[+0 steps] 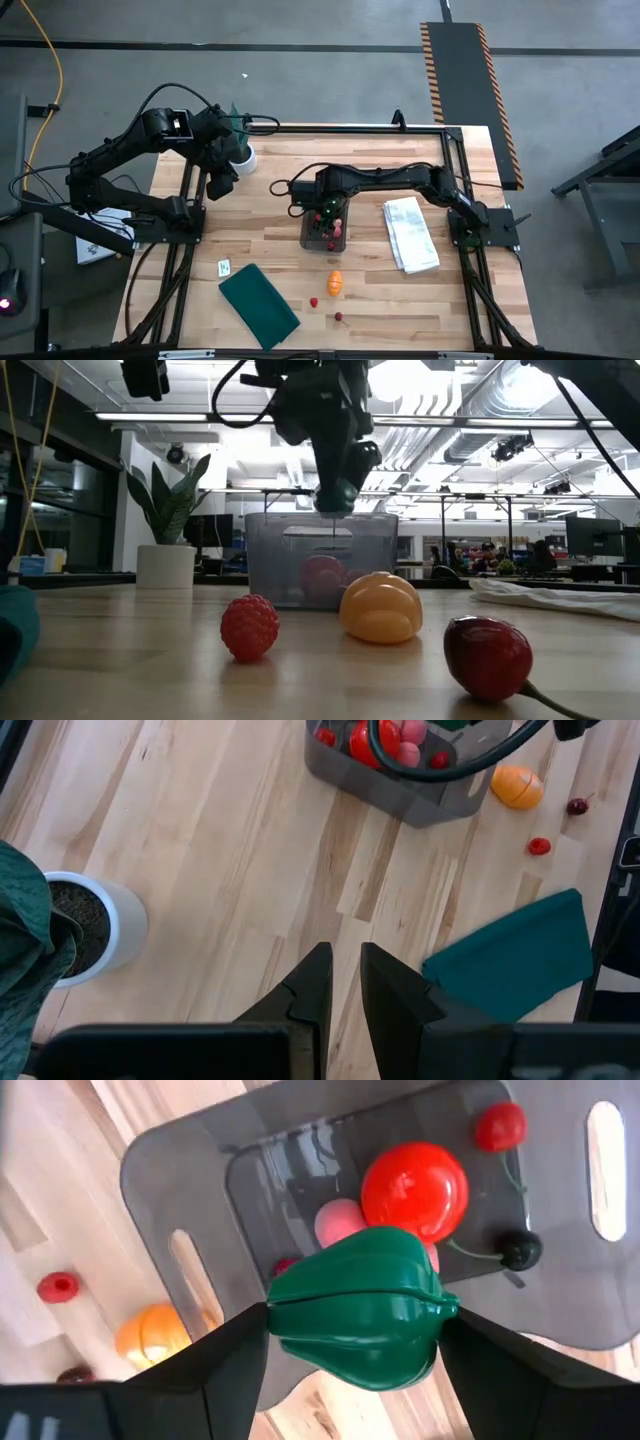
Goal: Pick and placing Produce into tupperware
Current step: Put the green bell pepper into the transparent black bin, then put the red cherry into the transparent black bin
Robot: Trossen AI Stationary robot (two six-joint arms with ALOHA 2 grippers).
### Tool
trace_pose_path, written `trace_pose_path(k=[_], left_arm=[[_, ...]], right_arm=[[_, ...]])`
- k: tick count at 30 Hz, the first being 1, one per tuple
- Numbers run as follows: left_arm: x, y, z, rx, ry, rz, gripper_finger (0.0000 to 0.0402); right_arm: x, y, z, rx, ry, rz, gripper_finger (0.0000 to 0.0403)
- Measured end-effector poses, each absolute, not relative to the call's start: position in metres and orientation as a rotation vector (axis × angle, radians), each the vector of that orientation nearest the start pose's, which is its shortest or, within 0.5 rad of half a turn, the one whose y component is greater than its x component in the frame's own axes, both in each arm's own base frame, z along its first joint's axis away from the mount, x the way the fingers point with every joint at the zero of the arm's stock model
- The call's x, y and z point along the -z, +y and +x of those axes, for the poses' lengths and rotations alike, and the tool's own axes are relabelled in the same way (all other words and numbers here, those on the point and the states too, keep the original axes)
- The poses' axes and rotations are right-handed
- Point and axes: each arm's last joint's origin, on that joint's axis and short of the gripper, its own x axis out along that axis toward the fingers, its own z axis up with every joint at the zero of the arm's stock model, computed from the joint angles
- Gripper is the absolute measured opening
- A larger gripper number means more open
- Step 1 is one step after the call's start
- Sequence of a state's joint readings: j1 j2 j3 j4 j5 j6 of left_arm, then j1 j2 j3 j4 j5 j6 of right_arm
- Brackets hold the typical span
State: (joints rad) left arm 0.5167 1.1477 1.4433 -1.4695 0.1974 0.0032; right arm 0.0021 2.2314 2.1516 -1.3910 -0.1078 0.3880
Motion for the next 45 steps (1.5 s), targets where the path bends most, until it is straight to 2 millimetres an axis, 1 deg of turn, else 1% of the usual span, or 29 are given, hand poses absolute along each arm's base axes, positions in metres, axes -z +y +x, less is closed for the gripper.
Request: trace_pose_path(k=[4, 13, 21, 24, 27, 31, 33, 40, 45], left_arm=[[-0.384, 0.077, 0.147, -0.280, 1.104, -0.409, 0.0046], [-0.384, 0.077, 0.147, -0.280, 1.104, -0.409, 0.0046], [-0.384, 0.077, 0.147, -0.280, 1.104, -0.409, 0.0046], [-0.384, 0.077, 0.147, -0.280, 1.103, -0.408, 0.0046], [-0.384, 0.077, 0.147, -0.275, 1.104, -0.401, 0.0046], [-0.384, 0.077, 0.147, -0.271, 1.105, -0.395, 0.0046], [-0.384, 0.077, 0.147, -0.271, 1.105, -0.395, 0.0046], [-0.384, 0.076, 0.146, -0.270, 1.114, -0.397, 0.0046], [-0.384, 0.076, 0.145, -0.263, 1.129, -0.393, 0.0046]], right_arm=[[-0.249, 0.004, 0.444, 0.185, 1.444, 0.390, 0.0261], [-0.250, 0.000, 0.447, 0.171, 1.415, 0.387, 0.0304], [-0.252, 0.000, 0.446, 0.170, 1.420, 0.383, 0.0310], [-0.258, 0.000, 0.445, 0.168, 1.418, 0.382, 0.0310], [-0.269, -0.003, 0.441, 0.164, 1.440, 0.370, 0.0310], [-0.285, -0.008, 0.429, 0.231, 1.513, 0.328, 0.0310], [-0.293, -0.009, 0.428, 0.250, 1.487, 0.301, 0.0309], [-0.312, -0.010, 0.423, 0.247, 1.428, 0.306, 0.0309], [-0.324, -0.013, 0.417, 0.344, 1.376, 0.280, 0.0309]])
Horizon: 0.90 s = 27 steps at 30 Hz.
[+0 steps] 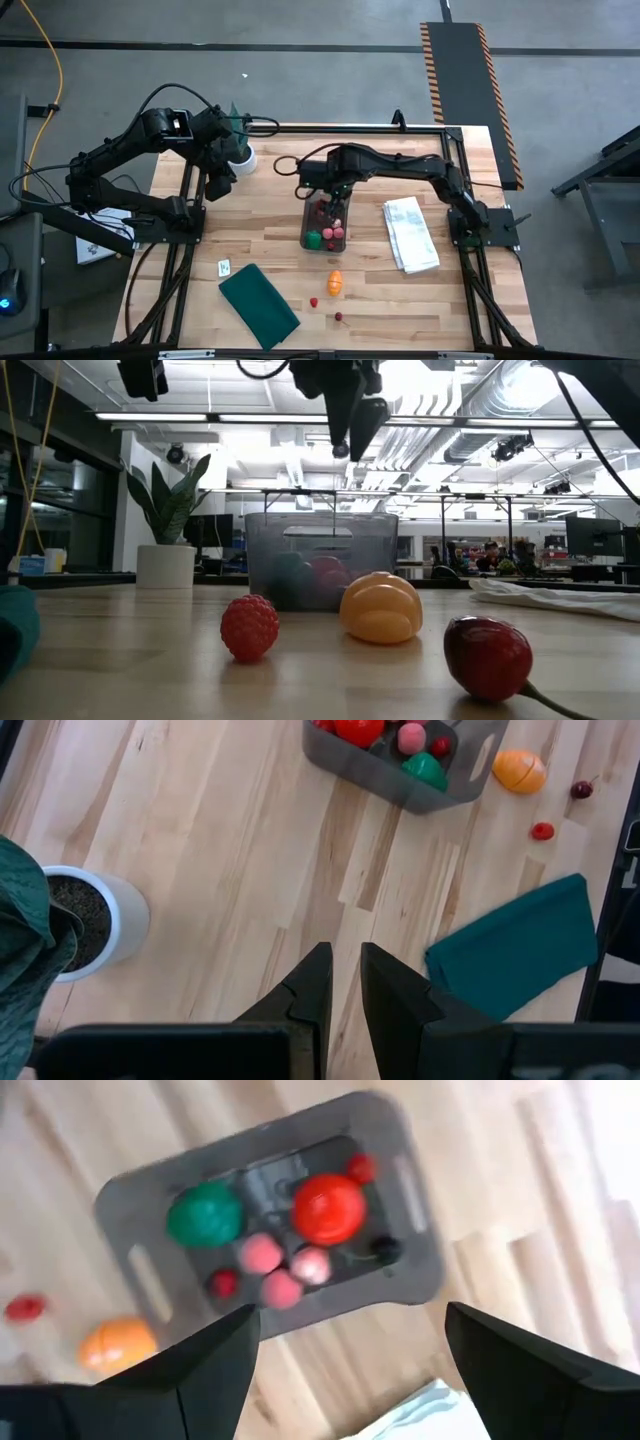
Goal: Pick and placing Produce into tupperware
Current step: Put the red cherry into the transparent black bin
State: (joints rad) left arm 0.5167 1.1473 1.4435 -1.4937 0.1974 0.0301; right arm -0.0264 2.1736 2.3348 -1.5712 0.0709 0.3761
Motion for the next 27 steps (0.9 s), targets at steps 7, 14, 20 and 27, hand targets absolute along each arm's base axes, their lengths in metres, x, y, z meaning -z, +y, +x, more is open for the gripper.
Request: trace_pose_path(k=[7, 14, 20, 27], left_arm=[[-0.383, 0.076, 0.145, -0.254, 1.131, -0.381, 0.0046], [-0.384, 0.076, 0.145, -0.248, 1.133, -0.371, 0.0046], [-0.383, 0.075, 0.143, -0.246, 1.150, -0.378, 0.0046], [-0.381, 0.072, 0.139, -0.229, 1.208, -0.384, 0.0046]], right_arm=[[-0.335, -0.016, 0.411, 0.449, 1.321, 0.327, 0.0309], [-0.342, -0.013, 0.407, 0.397, 1.317, 0.364, 0.0309], [-0.346, 0.003, 0.405, 0.184, 1.357, 0.439, 0.0309], [-0.347, 0.029, 0.403, -0.005, 1.394, 0.473, 0.0309]])
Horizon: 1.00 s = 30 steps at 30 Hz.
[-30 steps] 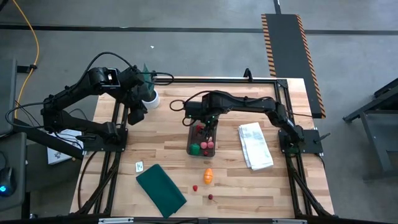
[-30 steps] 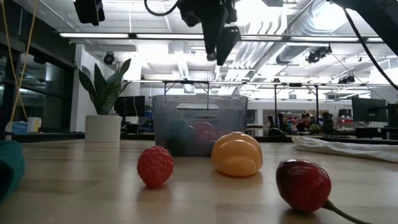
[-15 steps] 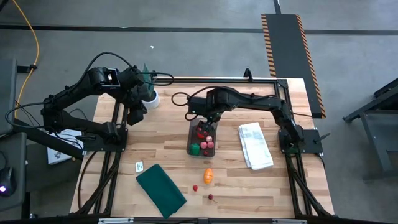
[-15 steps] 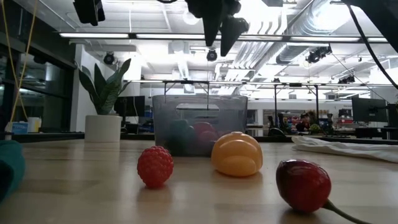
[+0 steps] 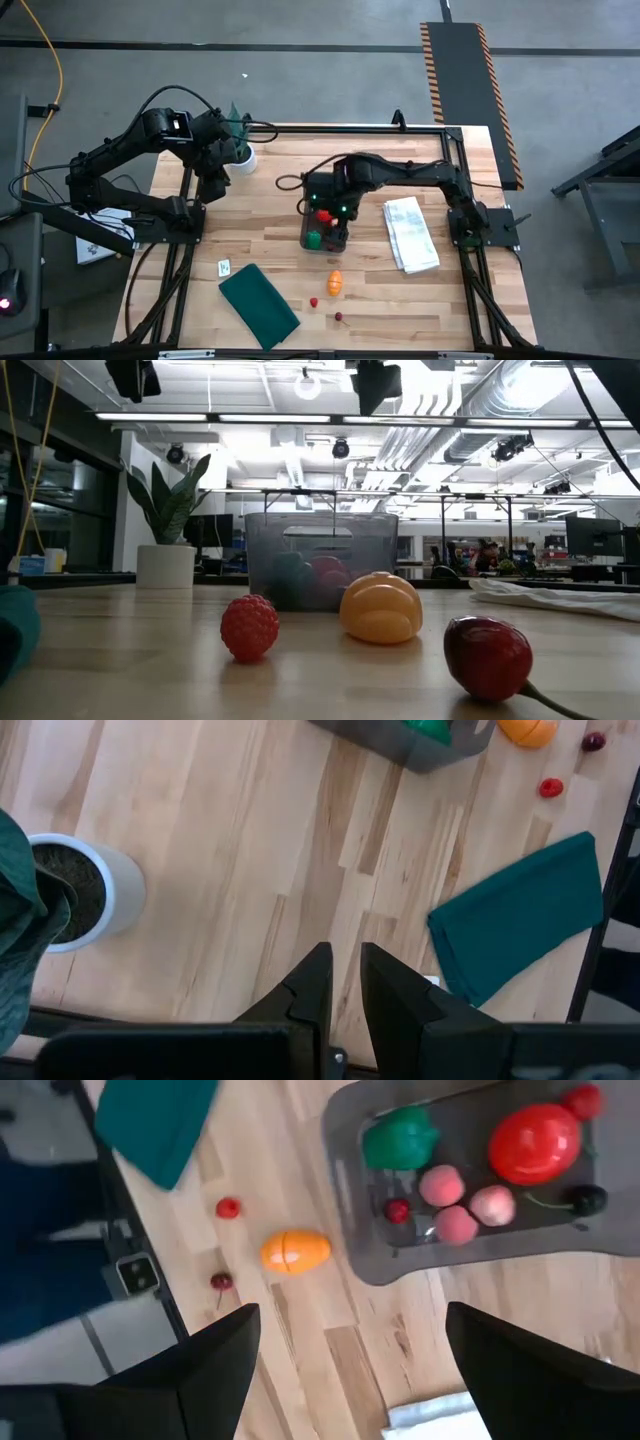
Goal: Pick and placing Produce into tupperware
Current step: Put the red cherry into the transparent black bin
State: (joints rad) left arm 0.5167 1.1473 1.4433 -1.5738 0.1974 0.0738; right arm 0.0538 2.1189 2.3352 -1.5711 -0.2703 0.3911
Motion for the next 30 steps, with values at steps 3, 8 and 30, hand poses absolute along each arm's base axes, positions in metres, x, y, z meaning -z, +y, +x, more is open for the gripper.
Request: trace_pose_path(k=[3, 8, 30], left_arm=[[-0.381, 0.072, 0.139, -0.228, 1.206, -0.384, 0.0046], [-0.381, 0.072, 0.139, -0.226, 1.205, -0.385, 0.0046], [-0.381, 0.072, 0.139, -0.295, 1.194, -0.485, 0.0046]], right_arm=[[-0.347, 0.037, 0.403, -0.047, 1.396, 0.428, 0.0309], [-0.349, 0.038, 0.401, -0.062, 1.389, 0.410, 0.0303], [-0.410, 0.084, 0.336, -0.049, 1.235, 0.292, 0.0195]])
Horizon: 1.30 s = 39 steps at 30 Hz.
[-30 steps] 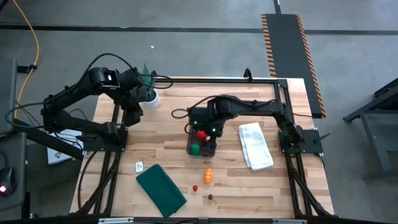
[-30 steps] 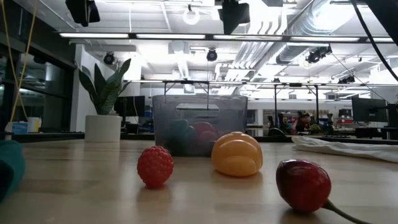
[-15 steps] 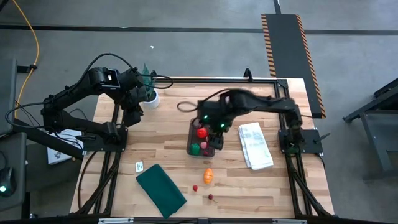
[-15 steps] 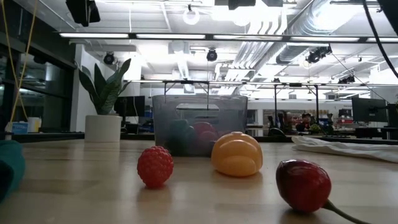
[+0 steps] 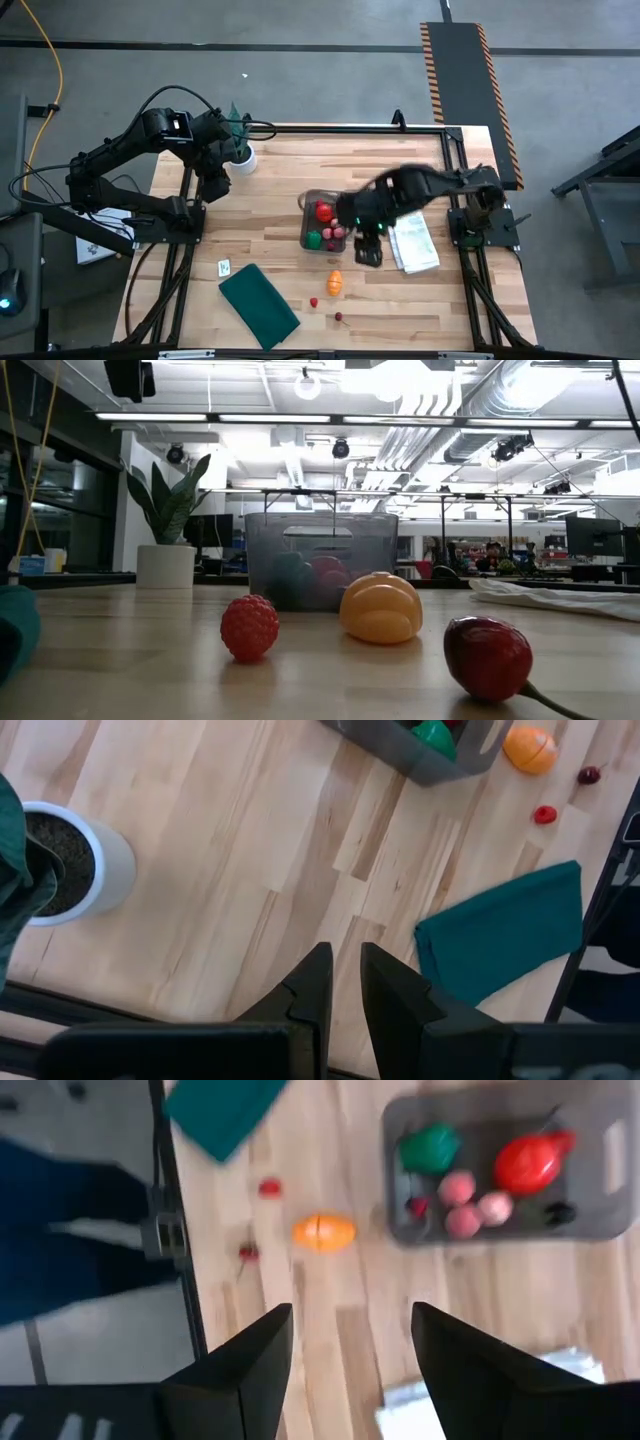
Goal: Pick and placing Produce into tupperware
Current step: Put the red cherry into the transparent black bin
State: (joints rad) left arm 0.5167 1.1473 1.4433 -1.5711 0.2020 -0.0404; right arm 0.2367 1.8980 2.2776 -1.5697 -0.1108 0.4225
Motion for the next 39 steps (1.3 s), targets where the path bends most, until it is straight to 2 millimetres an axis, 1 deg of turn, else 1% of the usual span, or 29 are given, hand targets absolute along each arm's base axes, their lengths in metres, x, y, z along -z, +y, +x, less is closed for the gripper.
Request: trace_pose_path(k=[3, 6, 9, 11, 14, 18, 21, 26, 31, 36, 39], left_arm=[[-0.381, 0.072, 0.139, -0.312, 1.191, -0.509, 0.0046], [-0.381, 0.072, 0.139, -0.336, 1.187, -0.542, 0.0046], [-0.381, 0.072, 0.139, -0.357, 1.183, -0.573, 0.0046], [-0.381, 0.072, 0.139, -0.373, 1.180, -0.595, 0.0046], [-0.381, 0.072, 0.139, -0.393, 1.176, -0.624, 0.0046], [-0.381, 0.072, 0.139, -0.406, 1.173, -0.642, 0.0046], [-0.381, 0.072, 0.139, -0.414, 1.171, -0.654, 0.0046], [-0.381, 0.072, 0.139, -0.416, 1.171, -0.653, 0.0046], [-0.381, 0.072, 0.139, -0.398, 1.176, -0.624, 0.0046], [-0.381, 0.072, 0.139, -0.376, 1.181, -0.593, 0.0046], [-0.381, 0.072, 0.139, -0.358, 1.185, -0.566, 0.0046]], right_arm=[[-0.404, 0.100, 0.323, -0.055, 1.283, 0.280, 0.0195], [-0.395, 0.113, 0.303, -0.026, 1.331, 0.268, 0.0195], [-0.386, 0.121, 0.279, 0.022, 1.331, 0.291, 0.0195], [-0.380, 0.124, 0.263, 0.034, 1.283, 0.358, 0.0195], [-0.365, 0.127, 0.247, 0.060, 1.206, 0.521, 0.0195], [-0.339, 0.131, 0.237, 0.088, 1.165, 0.721, 0.0195], [-0.315, 0.137, 0.239, 0.102, 1.207, 0.804, 0.0195], [-0.286, 0.149, 0.258, 0.097, 1.254, 0.863, 0.0195], [-0.265, 0.157, 0.282, 0.113, 1.239, 0.917, 0.0195], [-0.246, 0.161, 0.306, 0.155, 1.197, 1.030, 0.0195], [-0.238, 0.164, 0.320, 0.184, 1.172, 1.066, 0.0195]])
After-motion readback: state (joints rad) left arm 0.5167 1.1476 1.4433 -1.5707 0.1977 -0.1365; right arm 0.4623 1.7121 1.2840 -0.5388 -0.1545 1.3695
